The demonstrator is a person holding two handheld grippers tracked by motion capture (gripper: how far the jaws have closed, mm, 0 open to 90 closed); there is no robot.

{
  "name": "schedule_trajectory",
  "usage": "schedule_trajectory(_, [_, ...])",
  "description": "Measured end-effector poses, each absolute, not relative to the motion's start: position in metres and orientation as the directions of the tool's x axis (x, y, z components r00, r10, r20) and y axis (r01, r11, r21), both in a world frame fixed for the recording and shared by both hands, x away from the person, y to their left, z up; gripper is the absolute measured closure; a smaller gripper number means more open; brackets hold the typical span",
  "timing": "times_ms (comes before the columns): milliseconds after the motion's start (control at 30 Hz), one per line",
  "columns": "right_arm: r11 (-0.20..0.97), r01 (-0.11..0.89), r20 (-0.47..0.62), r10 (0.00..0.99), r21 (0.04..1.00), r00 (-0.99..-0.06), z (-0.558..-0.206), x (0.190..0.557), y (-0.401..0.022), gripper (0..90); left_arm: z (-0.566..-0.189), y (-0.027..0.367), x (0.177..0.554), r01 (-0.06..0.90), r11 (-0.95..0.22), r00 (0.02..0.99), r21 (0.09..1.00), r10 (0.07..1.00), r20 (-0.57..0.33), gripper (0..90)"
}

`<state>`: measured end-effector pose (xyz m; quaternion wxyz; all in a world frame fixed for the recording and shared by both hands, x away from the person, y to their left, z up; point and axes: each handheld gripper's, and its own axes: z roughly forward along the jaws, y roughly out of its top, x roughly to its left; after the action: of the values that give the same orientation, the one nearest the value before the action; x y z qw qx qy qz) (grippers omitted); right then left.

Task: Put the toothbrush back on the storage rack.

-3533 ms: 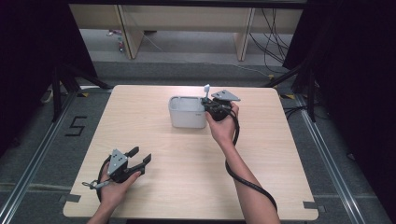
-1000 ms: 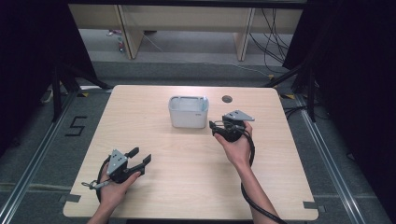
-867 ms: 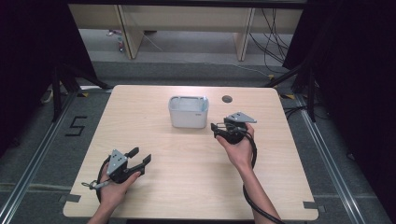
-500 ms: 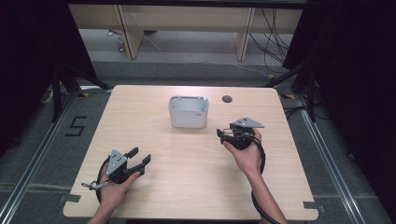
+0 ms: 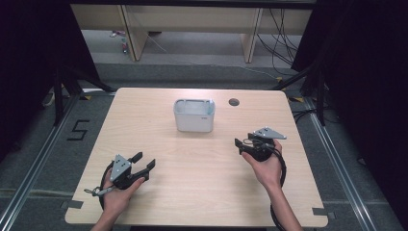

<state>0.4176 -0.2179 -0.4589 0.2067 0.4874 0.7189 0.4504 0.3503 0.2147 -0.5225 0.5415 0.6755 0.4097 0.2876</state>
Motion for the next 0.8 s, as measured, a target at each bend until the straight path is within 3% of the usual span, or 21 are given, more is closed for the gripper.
schedule_trajectory(33, [0.151, 0.483, 0.1, 0.885, 0.862, -0.455, -0.461, 0.42, -0.222, 39.7, -0.522, 0.215, 0.35, 0.242, -0.078, 0.499, 0.967, 0.865, -0.056, 38.3])
schedule_trajectory(800, [0.107, 0.517, 0.126, 0.91, 0.85, -0.395, -0.49, 0.39, -0.258, 41.6, -0.522, 0.214, 0.349, 0.242, -0.084, 0.5, 0.967, 0.865, -0.05, 38.4])
